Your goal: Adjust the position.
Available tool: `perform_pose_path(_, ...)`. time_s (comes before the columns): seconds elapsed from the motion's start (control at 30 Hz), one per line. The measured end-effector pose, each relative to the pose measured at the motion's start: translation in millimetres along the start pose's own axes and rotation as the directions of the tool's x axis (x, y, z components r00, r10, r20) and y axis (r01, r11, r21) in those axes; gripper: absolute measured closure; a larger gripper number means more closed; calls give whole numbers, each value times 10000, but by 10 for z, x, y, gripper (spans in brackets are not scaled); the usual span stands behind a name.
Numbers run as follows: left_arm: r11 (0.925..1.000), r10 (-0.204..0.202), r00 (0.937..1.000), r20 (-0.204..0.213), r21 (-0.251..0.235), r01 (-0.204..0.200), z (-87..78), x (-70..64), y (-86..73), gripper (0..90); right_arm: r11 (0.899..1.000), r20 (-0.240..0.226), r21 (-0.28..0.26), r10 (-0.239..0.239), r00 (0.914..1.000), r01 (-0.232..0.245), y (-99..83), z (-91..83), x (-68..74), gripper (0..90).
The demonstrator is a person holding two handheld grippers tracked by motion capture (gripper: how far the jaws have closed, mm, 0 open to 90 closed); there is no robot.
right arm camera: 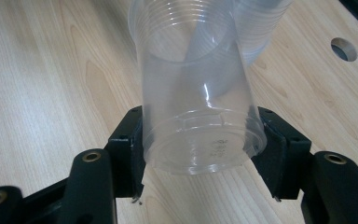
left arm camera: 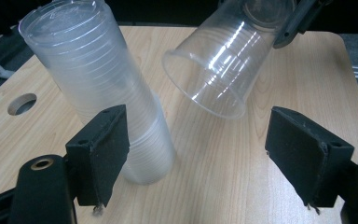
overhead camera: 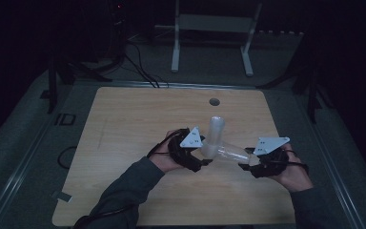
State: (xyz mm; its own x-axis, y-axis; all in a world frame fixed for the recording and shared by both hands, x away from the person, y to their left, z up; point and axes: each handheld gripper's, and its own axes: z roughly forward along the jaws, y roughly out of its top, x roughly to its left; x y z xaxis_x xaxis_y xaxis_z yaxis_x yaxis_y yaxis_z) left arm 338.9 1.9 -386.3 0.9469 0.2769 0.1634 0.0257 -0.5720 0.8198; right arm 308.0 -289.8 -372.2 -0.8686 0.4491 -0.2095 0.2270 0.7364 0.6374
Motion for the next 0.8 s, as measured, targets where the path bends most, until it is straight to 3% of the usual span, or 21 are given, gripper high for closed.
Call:
perform_pose_path(0.27, 9995, -274, 9996, 58, -137, 275, -9, 24, -38, 223, 9962, 96, -789, 379, 9992, -370, -43, -41, 21, 413)
perform_pose_path(0.7, 9979, -543, 9985, 113, -350, 547, -14, 46, -65, 228, 9733, 90, -2062, 1047, 9945, -1006, -77, -34, 52, 413)
perform_pose_path(0.8, 9969, -662, 9977, 117, -412, 666, -8, 51, -69, 229, 9637, 91, -2388, 1256, 9920, -1198, -96, -43, 55, 413)
